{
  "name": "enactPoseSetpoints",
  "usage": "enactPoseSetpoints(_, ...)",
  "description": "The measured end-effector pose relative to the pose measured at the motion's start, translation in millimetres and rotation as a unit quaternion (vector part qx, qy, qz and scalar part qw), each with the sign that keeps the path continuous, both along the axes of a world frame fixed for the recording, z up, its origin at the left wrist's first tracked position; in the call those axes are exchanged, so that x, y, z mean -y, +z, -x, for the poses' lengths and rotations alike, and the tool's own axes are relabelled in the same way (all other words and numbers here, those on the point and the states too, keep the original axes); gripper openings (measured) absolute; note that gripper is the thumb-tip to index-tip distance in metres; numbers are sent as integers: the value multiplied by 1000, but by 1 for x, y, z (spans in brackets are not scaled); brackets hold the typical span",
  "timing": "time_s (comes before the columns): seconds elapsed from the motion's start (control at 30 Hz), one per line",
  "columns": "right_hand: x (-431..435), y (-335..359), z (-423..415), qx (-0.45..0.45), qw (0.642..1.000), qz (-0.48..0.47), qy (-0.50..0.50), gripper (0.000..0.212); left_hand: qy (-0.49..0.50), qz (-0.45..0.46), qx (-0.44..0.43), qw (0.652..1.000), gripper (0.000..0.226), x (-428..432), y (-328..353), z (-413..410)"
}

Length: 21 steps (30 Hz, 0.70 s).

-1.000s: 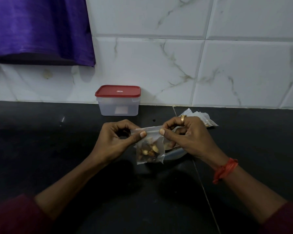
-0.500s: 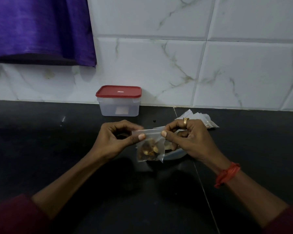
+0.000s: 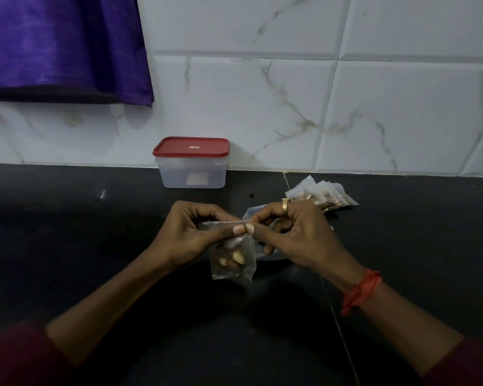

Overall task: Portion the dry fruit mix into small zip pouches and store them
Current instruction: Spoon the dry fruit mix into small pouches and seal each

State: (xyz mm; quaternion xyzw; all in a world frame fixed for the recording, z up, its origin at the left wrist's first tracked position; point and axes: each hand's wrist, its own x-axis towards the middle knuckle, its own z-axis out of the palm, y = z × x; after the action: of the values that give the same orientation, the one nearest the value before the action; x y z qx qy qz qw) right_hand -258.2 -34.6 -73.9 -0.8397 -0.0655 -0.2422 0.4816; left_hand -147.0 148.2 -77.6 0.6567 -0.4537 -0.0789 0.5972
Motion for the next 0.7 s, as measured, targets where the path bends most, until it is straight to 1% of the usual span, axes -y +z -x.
enactPoseSetpoints(0.1, 1, 2, 0, 8, 1000, 6, -9, 4, 3, -20, 4, 1000, 21, -2, 1, -2)
enactPoseSetpoints(0.27, 9, 6, 2, 14, 999, -6, -28, 6, 36, -25, -18, 999, 18, -6, 0, -9)
enactPoseSetpoints(0.4, 12, 8, 3, 17, 999, -25, -18, 5, 56, -33, -33, 997, 15, -7, 0, -13)
enactPoseSetpoints(0.53, 13, 8, 2, 6, 999, -34, -4, 4, 80, -27, -49, 995, 19, -11, -5, -19)
enactPoseSetpoints(0.6, 18, 11, 2, 23, 998, -55, -18, 6, 97, -16, -67, 993, 22, -12, -8, -23)
enactPoseSetpoints(0.7, 31, 23, 3, 61, 992, -83, -69, 12, 124, -7, -80, 989, 24, -10, -11, -26)
